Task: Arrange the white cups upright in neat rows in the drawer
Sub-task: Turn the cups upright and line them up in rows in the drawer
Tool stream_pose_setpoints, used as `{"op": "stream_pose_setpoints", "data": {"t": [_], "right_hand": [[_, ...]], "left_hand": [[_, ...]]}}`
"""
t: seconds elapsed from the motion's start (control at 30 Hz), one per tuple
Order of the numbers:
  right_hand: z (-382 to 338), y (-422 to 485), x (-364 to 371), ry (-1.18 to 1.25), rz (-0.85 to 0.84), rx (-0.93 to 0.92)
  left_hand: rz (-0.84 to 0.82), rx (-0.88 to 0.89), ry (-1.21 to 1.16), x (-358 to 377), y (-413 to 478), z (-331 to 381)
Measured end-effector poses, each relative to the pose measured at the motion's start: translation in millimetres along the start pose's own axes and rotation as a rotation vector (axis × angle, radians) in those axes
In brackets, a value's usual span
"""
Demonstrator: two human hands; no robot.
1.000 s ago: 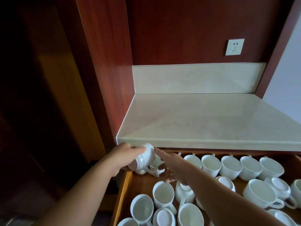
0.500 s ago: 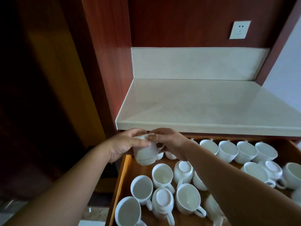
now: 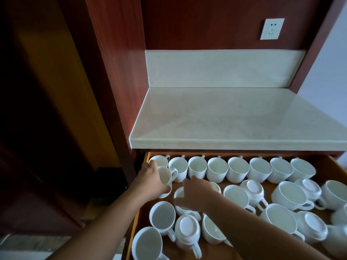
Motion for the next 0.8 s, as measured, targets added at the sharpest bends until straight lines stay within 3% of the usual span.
{"op": "stream_pose_setpoints", "data": {"t": [0.37,0.8], "right_hand": [[-2.7,-6.9,13.6,0.207,0.023,0.178],[-3.1,-8.4,17.5,0.280,0.012,0.212]], "left_hand": [[0.063,0.155,0.206,17.6,5.2,-5.2],[0.056,0.170,0.382,28.3,8.8,7.6]]}}
Point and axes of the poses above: each hand's wrist, its own y-axis towards the middle knuckle, its own x-axis out of the palm, z = x × y, the point moved 5 cm from there along y, towards the middle knuckle, and after that the axes turned 6 degrees about z, right-handed, at the moved point
